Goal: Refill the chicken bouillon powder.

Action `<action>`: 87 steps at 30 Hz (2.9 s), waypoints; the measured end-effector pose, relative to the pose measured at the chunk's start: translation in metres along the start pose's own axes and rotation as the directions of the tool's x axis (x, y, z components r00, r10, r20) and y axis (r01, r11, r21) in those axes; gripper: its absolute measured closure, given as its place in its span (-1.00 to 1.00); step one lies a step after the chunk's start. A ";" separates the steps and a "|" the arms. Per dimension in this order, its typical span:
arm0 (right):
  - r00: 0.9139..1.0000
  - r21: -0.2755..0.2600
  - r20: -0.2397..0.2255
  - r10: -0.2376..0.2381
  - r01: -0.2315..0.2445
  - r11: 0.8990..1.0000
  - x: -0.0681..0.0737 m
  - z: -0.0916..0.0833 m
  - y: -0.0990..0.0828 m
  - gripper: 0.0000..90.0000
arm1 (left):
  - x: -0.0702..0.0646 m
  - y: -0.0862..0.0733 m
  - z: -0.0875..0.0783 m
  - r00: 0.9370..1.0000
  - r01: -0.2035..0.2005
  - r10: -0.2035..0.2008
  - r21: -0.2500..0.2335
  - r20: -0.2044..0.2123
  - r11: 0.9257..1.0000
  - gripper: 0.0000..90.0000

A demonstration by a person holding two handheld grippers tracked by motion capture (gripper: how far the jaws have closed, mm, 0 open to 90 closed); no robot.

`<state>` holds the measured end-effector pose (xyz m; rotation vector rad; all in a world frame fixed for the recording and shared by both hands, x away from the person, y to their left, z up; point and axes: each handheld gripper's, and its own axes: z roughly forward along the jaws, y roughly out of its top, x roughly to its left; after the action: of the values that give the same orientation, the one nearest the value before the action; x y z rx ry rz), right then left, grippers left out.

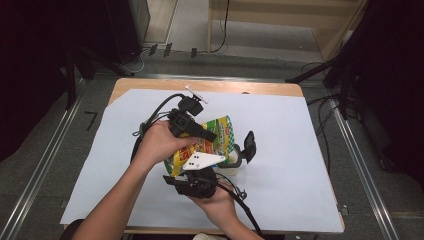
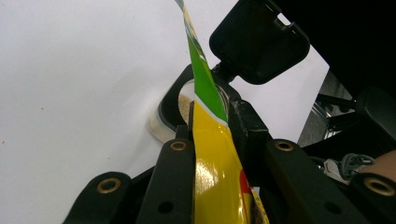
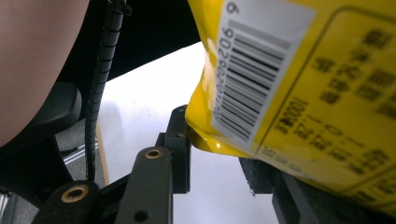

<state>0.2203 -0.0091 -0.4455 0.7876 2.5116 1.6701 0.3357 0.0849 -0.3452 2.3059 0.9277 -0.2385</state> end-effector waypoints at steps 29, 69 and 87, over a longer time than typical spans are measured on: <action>1.000 -0.007 0.007 -0.003 0.003 1.000 -0.002 0.003 0.003 0.54 | -0.009 -0.001 -0.007 0.999 -0.032 0.029 -0.056 -0.046 0.998 0.79; 1.000 0.000 0.003 -0.007 0.007 1.000 -0.001 0.003 0.003 0.54 | -0.005 -0.002 -0.006 0.999 -0.016 0.014 -0.049 -0.038 0.999 0.79; 1.000 -0.003 0.001 0.000 0.000 1.000 0.001 0.002 0.003 0.53 | -0.006 -0.001 -0.007 0.999 -0.008 0.007 -0.053 -0.033 0.999 0.79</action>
<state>0.2215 -0.0064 -0.4431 0.7888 2.5075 1.6724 0.3300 0.0865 -0.3382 2.2703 0.9309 -0.1709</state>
